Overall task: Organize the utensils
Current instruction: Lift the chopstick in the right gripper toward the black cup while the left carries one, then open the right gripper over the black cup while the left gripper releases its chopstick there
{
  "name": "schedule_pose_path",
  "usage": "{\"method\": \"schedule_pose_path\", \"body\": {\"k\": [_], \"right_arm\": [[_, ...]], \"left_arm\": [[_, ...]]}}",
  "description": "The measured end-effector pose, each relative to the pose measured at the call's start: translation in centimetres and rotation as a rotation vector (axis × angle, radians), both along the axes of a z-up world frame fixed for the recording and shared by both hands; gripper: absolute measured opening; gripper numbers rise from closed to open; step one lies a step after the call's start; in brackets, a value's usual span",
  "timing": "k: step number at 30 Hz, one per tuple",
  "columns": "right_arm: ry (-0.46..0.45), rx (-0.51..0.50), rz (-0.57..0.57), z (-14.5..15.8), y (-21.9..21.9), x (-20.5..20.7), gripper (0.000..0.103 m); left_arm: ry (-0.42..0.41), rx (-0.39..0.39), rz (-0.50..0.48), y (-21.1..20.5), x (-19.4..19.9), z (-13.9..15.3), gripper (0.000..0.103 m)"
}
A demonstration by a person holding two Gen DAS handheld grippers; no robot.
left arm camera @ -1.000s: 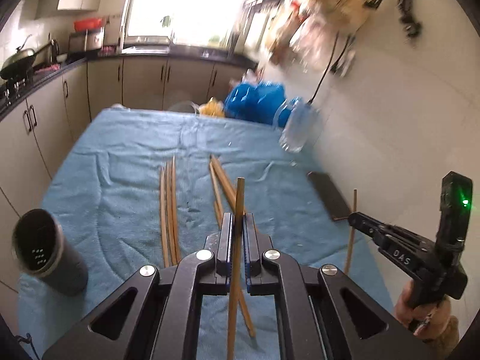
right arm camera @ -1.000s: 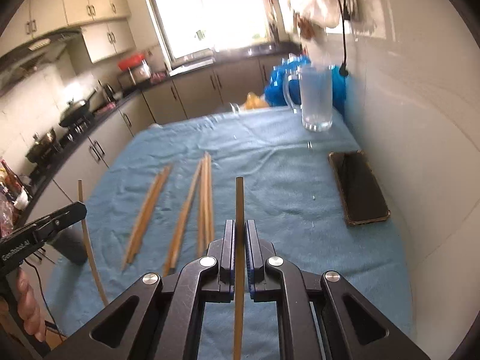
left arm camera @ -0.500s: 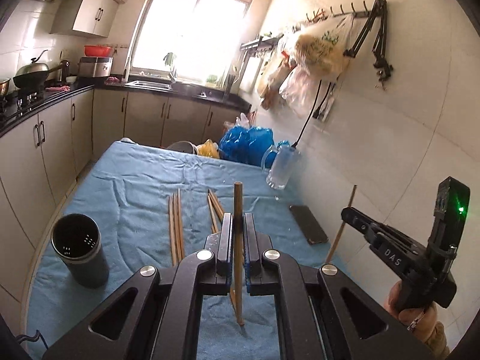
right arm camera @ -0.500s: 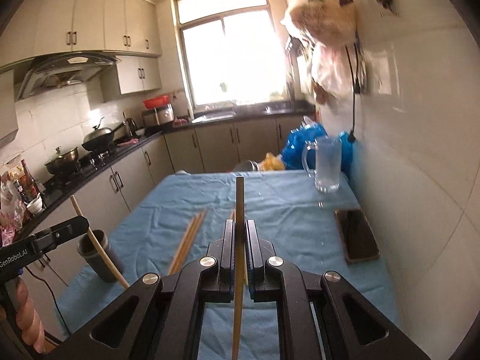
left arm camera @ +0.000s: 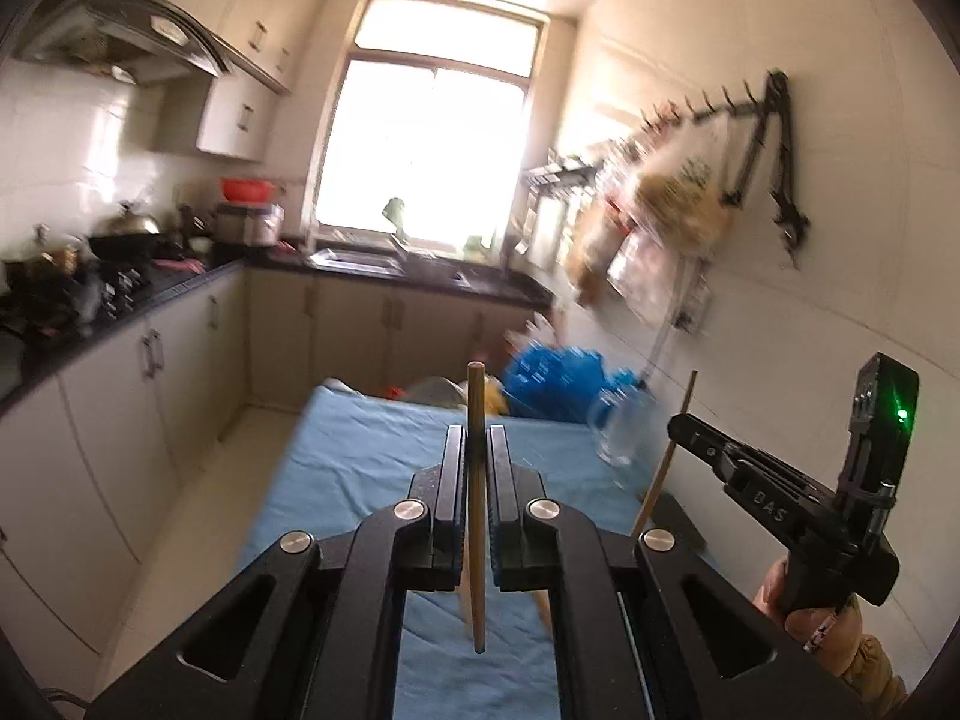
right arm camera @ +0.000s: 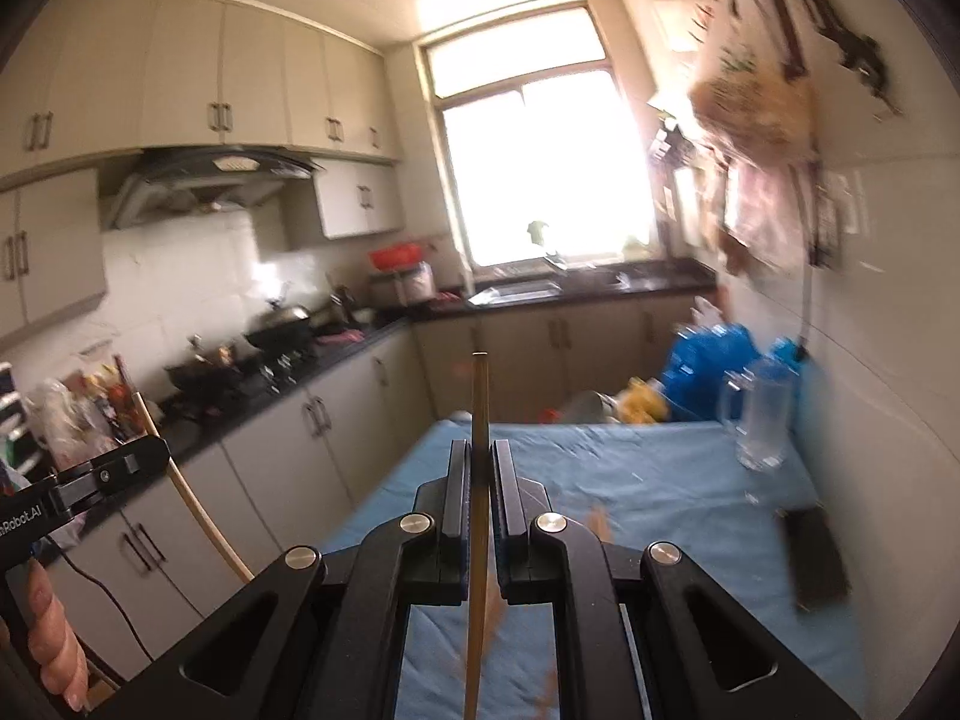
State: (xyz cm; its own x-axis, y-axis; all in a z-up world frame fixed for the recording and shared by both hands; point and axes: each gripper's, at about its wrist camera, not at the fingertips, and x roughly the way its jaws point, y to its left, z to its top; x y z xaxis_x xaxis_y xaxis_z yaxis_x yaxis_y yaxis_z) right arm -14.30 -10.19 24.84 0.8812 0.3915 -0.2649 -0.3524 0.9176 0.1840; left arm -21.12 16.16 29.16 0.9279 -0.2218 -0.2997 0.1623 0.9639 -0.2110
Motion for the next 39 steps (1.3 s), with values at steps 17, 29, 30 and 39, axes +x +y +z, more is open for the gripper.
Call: {"method": "schedule_pose_path", "body": {"k": [17,29,30,39], "right_arm": [[-0.007,0.137,0.164,-0.2,15.4,8.8,0.006],[0.238,-0.003,0.18,-8.8,18.4,13.8,0.007],[0.244,-0.004,0.182,-9.0,18.4,13.9,0.007],[0.202,-0.003,0.175,-7.7,17.4,12.5,0.037]], "left_arm": [[0.137,-0.01,0.197,9.4,9.2,-4.2,0.005],[0.3,-0.031,0.17,9.5,12.9,-10.2,0.005],[0.302,-0.038,0.17,9.6,13.0,-10.3,0.005],[0.282,-0.094,0.189,10.3,11.4,-9.2,0.015]]}}
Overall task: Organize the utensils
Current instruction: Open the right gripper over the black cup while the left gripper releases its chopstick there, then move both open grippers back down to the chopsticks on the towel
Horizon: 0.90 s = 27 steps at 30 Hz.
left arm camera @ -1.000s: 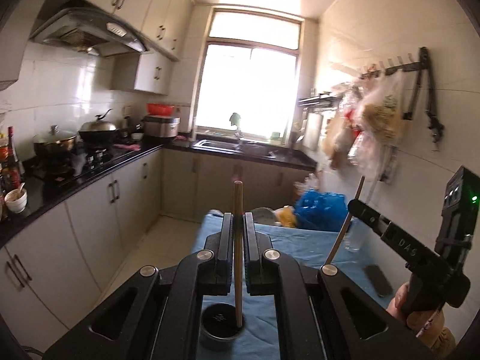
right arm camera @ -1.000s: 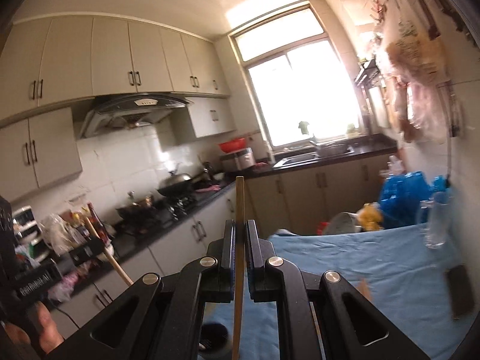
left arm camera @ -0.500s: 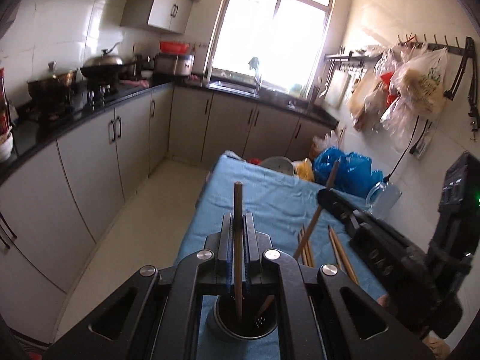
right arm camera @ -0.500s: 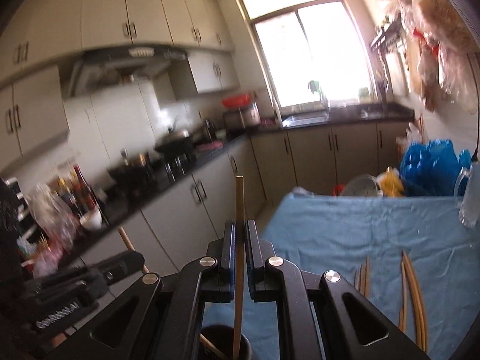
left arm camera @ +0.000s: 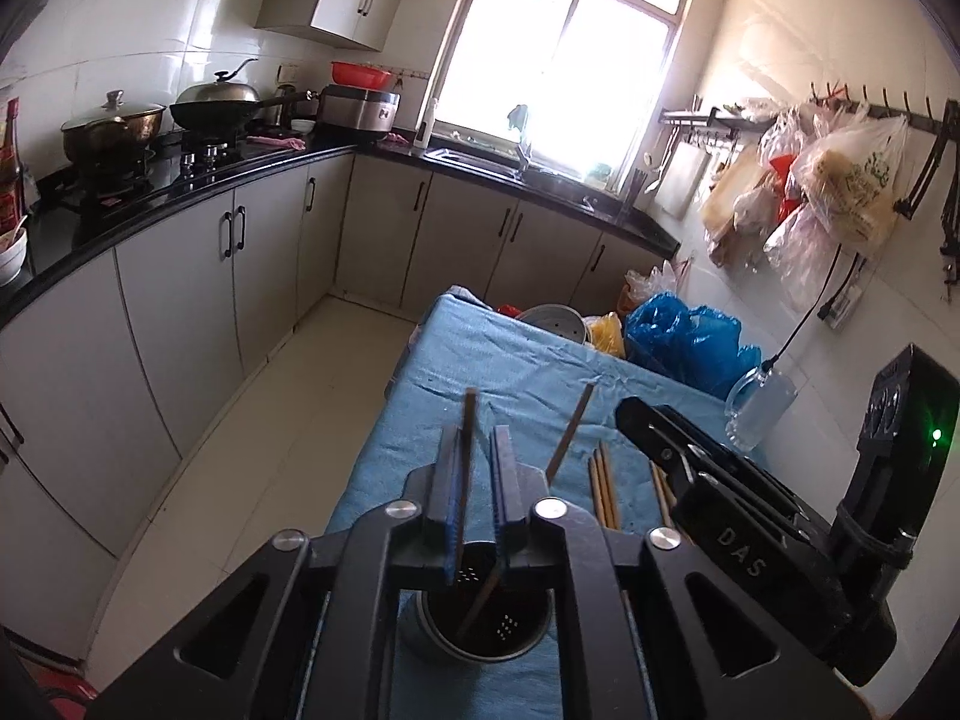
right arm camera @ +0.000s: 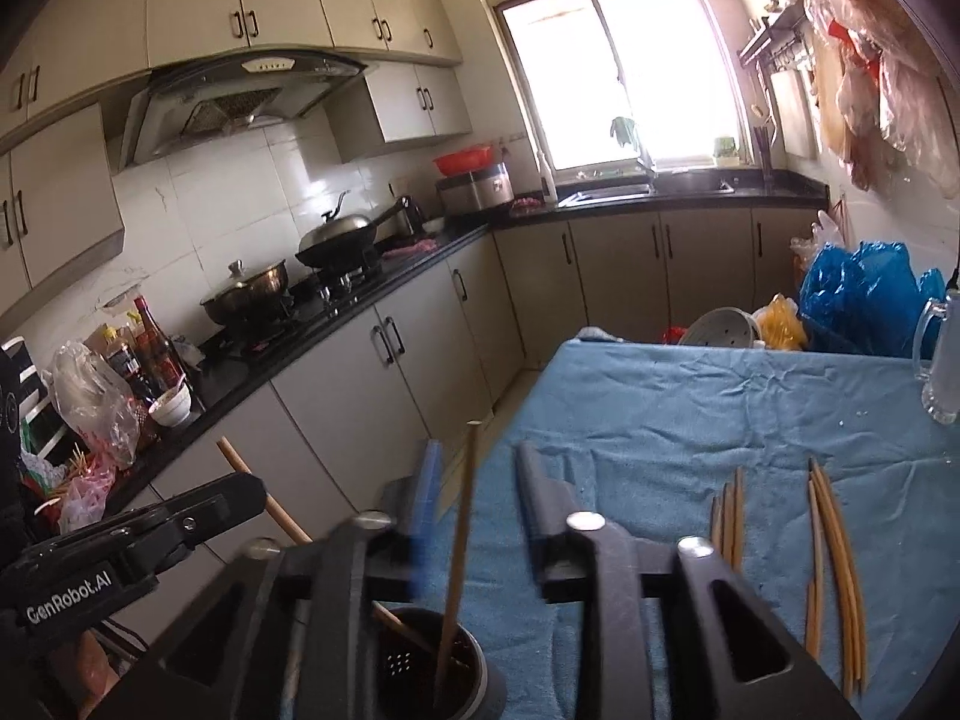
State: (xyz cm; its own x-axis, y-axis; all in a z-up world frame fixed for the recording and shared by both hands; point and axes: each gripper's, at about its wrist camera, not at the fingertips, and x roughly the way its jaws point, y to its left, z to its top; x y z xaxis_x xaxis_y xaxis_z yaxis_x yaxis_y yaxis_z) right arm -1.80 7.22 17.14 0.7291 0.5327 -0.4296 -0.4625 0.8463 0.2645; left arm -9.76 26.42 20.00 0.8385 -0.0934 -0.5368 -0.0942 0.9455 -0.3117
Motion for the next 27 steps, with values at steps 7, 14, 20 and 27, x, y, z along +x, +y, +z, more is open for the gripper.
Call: {"method": "schedule_pose_path", "body": {"k": [7,14,20,27], "right_arm": [[-0.024,0.025,-0.061,1.3,-4.1,-1.6,0.042],[-0.025,0.032,-0.178,1.5,-10.9,-3.3,0.053],[0.022,0.009,-0.3,-0.3,-17.7,-4.6,0.057],[0.2,-0.035,-0.335,-5.5,-23.4,-4.0,0.057]], "left_arm": [[-0.085,-0.012,0.048,-0.5,-4.3,2.4,0.021],[-0.15,-0.027,-0.042,-4.7,-7.8,3.9,0.03],[-0.098,-0.006,-0.154,-10.3,-6.9,2.1,0.033],[0.08,0.022,-0.29,-16.5,-3.1,-4.2,0.033]]}}
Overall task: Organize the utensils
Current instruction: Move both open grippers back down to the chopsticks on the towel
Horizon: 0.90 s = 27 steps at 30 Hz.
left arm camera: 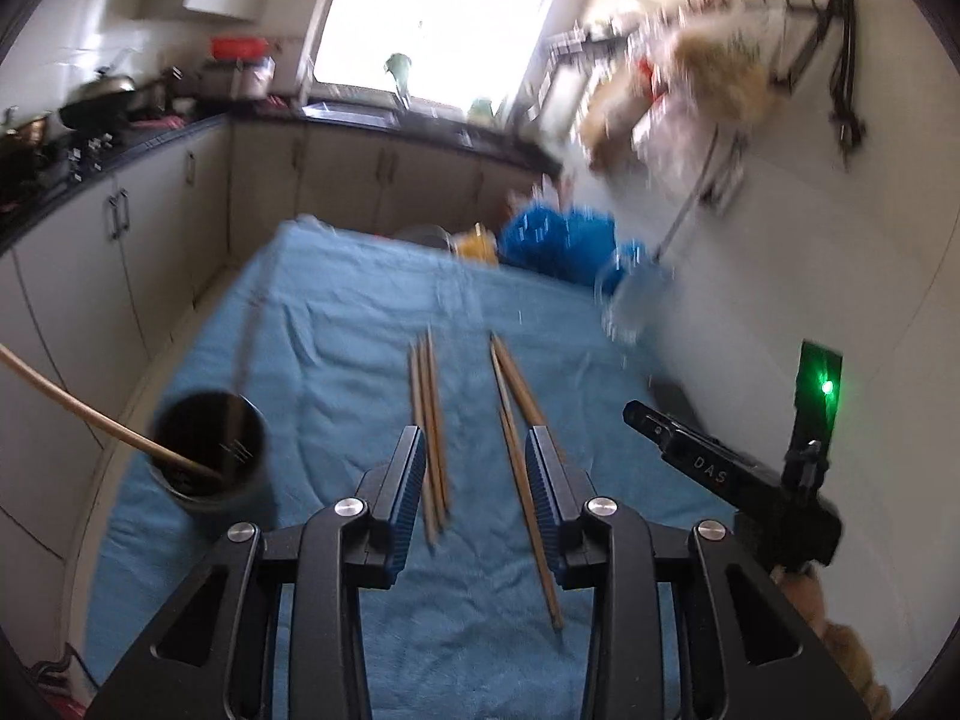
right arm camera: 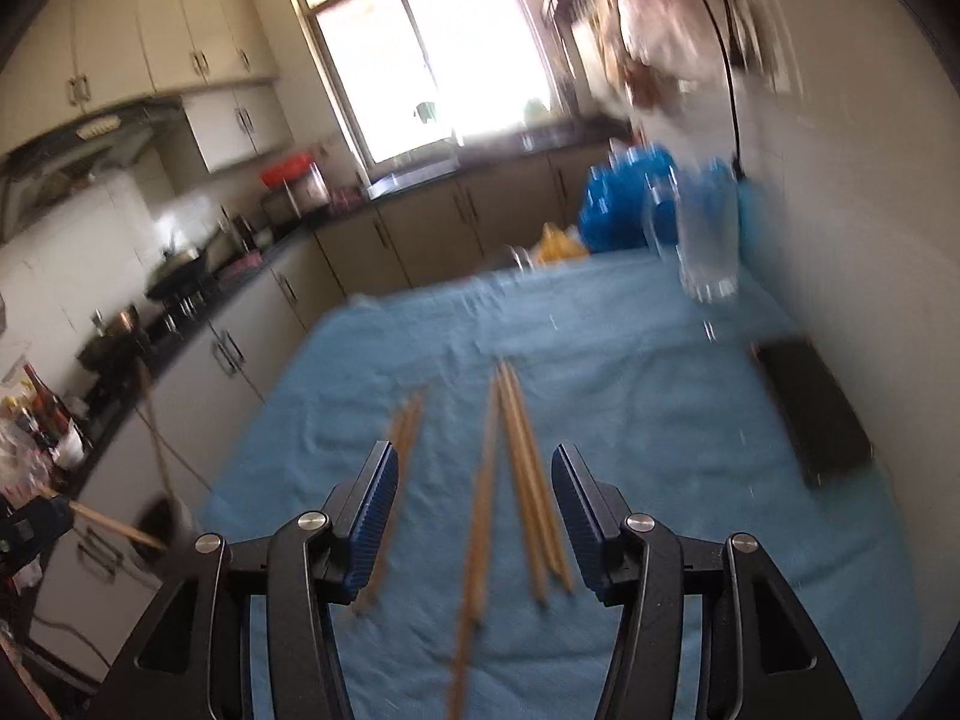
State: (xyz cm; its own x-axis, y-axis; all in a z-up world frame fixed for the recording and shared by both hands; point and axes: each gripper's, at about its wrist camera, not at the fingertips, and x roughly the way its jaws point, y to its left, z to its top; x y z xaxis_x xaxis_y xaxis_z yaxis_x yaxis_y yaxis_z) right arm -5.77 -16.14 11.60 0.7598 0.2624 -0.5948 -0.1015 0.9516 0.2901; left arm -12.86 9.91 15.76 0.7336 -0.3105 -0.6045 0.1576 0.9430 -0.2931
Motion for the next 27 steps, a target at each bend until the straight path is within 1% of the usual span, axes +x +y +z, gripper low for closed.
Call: {"method": "schedule_pose_path", "body": {"k": [2,4,6,7,8,10,12,14,16,17,18,20,22,26,27], "right_arm": [[0.07,-0.006,0.029,-2.2,-0.6,0.0,0.057],[0.139,-0.017,0.074,-4.2,-0.7,-0.2,0.057],[0.198,-0.037,0.133,-6.1,-0.1,-0.7,0.057],[0.217,-0.049,0.156,-6.8,0.4,-0.9,0.056],[0.229,-0.058,0.17,-7.3,0.8,-0.9,0.056],[0.248,-0.075,0.201,-8.4,1.5,-1.2,0.056],[0.257,-0.094,0.219,-9.0,2.1,-1.1,0.056],[0.261,-0.114,0.234,-9.6,2.7,-1.1,0.056],[0.267,-0.132,0.243,-10.1,3.3,-1.1,0.056],[0.267,-0.141,0.245,-10.2,3.5,-1.0,0.056],[0.267,-0.155,0.245,-10.3,3.8,-1.1,0.056],[0.27,-0.173,0.242,-10.5,4.2,-1.1,0.055],[0.273,-0.168,0.243,-10.6,3.9,-1.2,0.055],[0.276,-0.184,0.236,-10.6,4.3,-1.4,0.055],[0.276,-0.196,0.234,-10.7,4.4,-1.5,0.053]], "left_arm": [[0.054,0.029,-0.022,-1.3,1.1,-2.2,0.033],[0.104,0.039,-0.034,-2.1,2.1,-4.5,0.033],[0.135,0.05,-0.019,-2.2,3.0,-6.2,0.033],[0.149,0.069,-0.004,-2.3,3.9,-7.4,0.033],[0.156,0.082,0.002,-2.2,4.4,-8.0,0.033],[0.197,0.112,0.017,-2.3,6.0,-9.8,0.033],[0.261,0.09,-0.008,-2.3,7.5,-11.5,0.033],[0.286,0.091,-0.029,-2.8,8.1,-12.7,0.033],[0.292,0.122,-0.043,-3.4,8.5,-13.3,0.033],[0.297,0.132,-0.045,-3.6,8.7,-13.4,0.028],[0.305,0.137,-0.045,-3.7,8.8,-13.7,0.019],[0.332,0.103,-0.046,-3.3,8.9,-14.2,0.017],[0.329,0.081,-0.041,-2.7,8.9,-14.2,0.016],[0.316,0.102,-0.037,-2.3,8.8,-14.6,0.005],[0.312,0.105,-0.037,-2.4,8.7,-14.6,0.005]]}}
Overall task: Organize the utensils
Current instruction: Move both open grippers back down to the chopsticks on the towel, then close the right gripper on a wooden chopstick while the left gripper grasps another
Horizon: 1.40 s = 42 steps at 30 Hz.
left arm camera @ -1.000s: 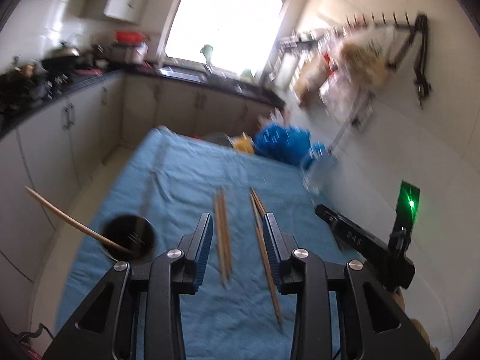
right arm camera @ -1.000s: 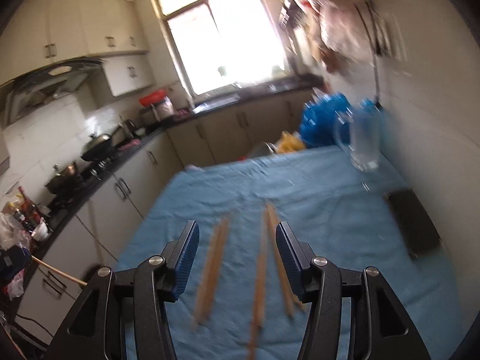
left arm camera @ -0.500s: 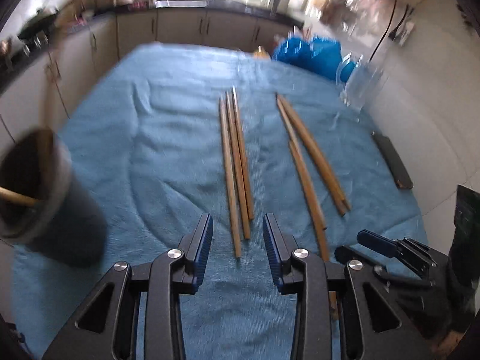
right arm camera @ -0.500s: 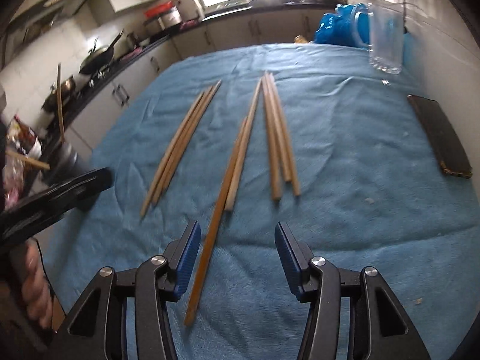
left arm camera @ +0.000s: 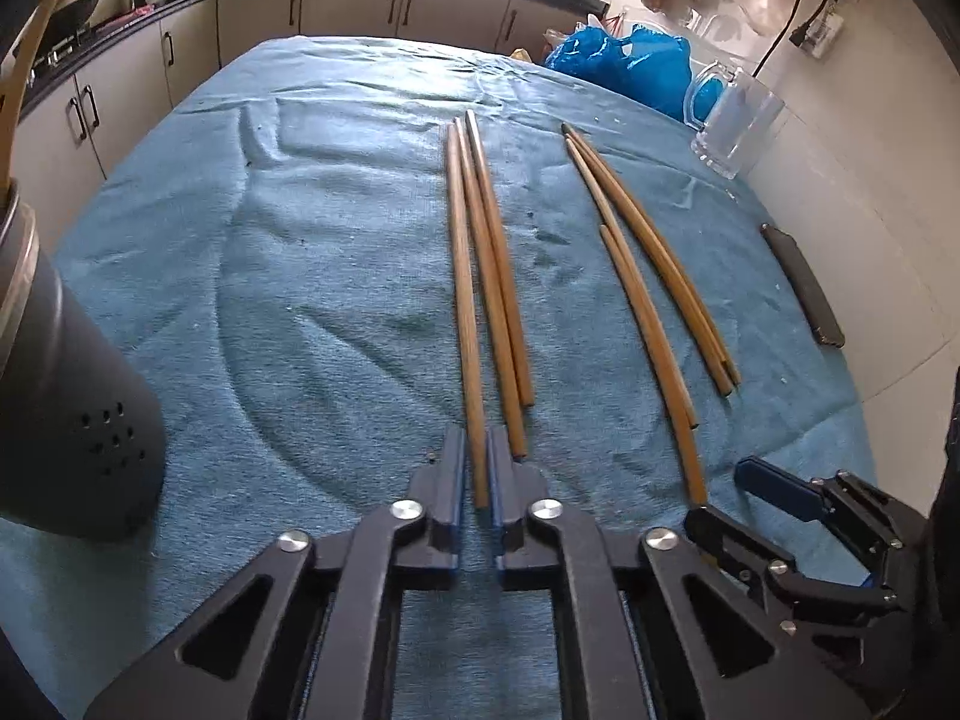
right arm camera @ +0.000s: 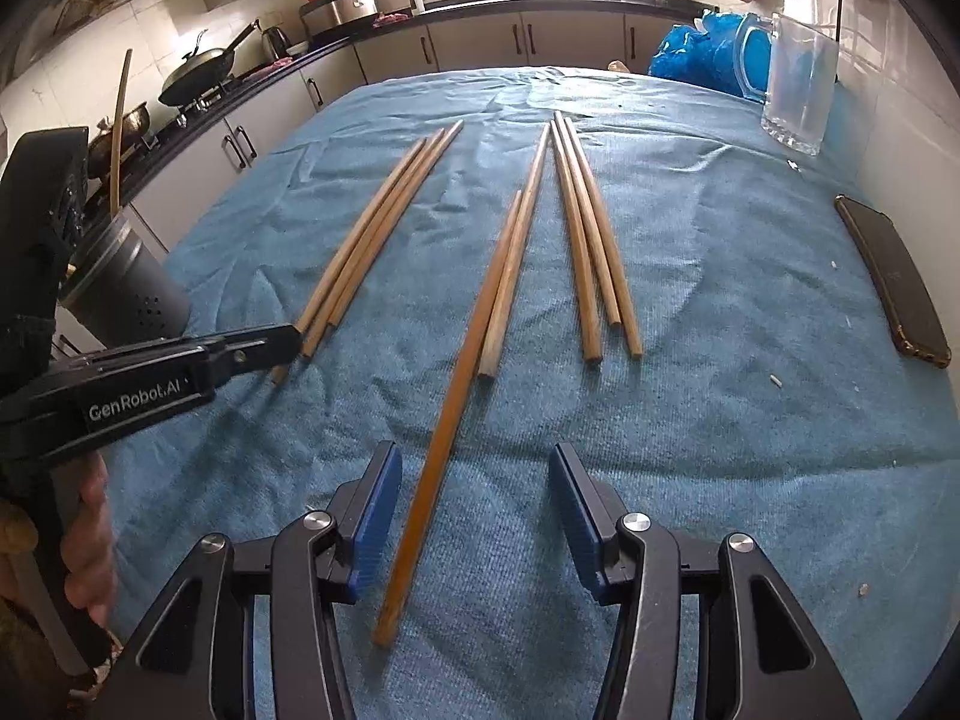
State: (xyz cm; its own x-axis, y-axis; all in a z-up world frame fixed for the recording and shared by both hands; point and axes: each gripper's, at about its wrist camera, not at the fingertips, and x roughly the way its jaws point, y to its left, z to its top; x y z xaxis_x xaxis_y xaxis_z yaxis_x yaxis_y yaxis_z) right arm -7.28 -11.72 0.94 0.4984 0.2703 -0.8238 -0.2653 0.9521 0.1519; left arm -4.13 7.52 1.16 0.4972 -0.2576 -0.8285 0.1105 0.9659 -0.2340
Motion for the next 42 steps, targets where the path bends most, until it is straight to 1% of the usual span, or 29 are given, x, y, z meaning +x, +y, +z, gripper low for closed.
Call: {"method": "schedule_pose_path", "body": {"k": [2,4,5,7,8,9,12,15,17,19,20,22,25,26,28,29,30,32,34,37,42], "right_arm": [[-0.004,-0.022,-0.003,0.0,0.2,-0.2,0.052],[-0.011,-0.052,-0.009,0.0,0.4,-0.4,0.048],[-0.014,-0.067,-0.011,0.0,0.5,-0.4,0.044],[-0.022,-0.119,-0.023,0.0,0.8,-0.4,0.031],[-0.026,-0.136,-0.029,0.0,1.0,-0.4,0.017],[-0.023,-0.139,-0.032,0.0,1.0,-0.3,0.008],[-0.001,-0.12,-0.052,0.1,0.5,-0.2,0.008],[0.024,-0.117,-0.052,0.3,-0.1,-1.2,0.008],[0.041,-0.111,-0.048,0.4,-0.7,-2.3,0.008],[0.051,-0.113,-0.045,0.6,-1.5,-3.8,0.008],[0.073,-0.109,-0.044,0.5,-2.0,-4.6,0.008],[0.107,-0.082,-0.036,0.4,-3.4,-6.5,0.008],[0.139,-0.053,-0.014,0.4,-4.7,-8.3,0.009],[0.143,-0.044,-0.009,0.4,-4.8,-8.6,0.011],[0.161,-0.02,0.004,0.5,-5.2,-8.9,0.024],[0.161,-0.016,0.004,0.6,-5.2,-8.9,0.034],[0.15,-0.018,0.0,0.8,-5.2,-8.7,0.037],[0.131,-0.031,-0.001,1.2,-4.8,-8.2,0.037],[0.121,-0.026,0.008,1.2,-4.3,-7.2,0.037],[0.131,-0.038,0.009,0.8,-3.3,-4.8,0.037],[0.127,-0.085,0.01,0.7,-2.2,-1.6,0.037]], "left_arm": [[-0.005,0.008,-0.001,-0.1,-0.1,0.0,0.005],[-0.01,0.018,0.0,-0.3,0.0,0.1,0.005],[-0.013,0.024,0.003,-0.4,0.1,0.1,0.005],[-0.013,0.03,0.013,-0.4,0.0,0.1,0.005],[-0.01,0.033,0.017,-0.5,-0.2,0.2,0.005],[-0.006,0.033,0.018,-0.4,-0.3,0.2,0.005],[0.027,0.011,0.018,0.0,-1.6,0.3,0.005],[0.063,-0.019,0.006,0.8,-4.0,0.3,0.005],[0.098,-0.042,-0.002,1.5,-6.7,0.3,0.004],[0.112,-0.052,-0.008,2.0,-8.8,0.4,0.005],[0.129,-0.054,-0.019,2.3,-10.2,0.4,0.005],[0.145,-0.07,-0.04,2.7,-12.0,0.6,0.005],[0.167,-0.057,-0.083,2.8,-13.6,1.3,0.005],[0.165,-0.054,-0.094,2.8,-13.9,1.8,0.005],[0.132,-0.04,-0.116,2.7,-14.5,3.1,0.005],[0.104,-0.027,-0.123,2.5,-14.6,4.0,0.005],[0.088,-0.02,-0.128,2.4,-14.6,4.5,0.005],[0.053,0.002,-0.124,2.1,-13.9,5.5,0.006],[0.047,0.014,-0.114,1.7,-12.4,5.6,0.006],[0.055,0.078,-0.074,1.2,-9.3,4.8,0.006],[0.097,0.075,-0.044,0.7,-4.6,2.9,0.006]]}}
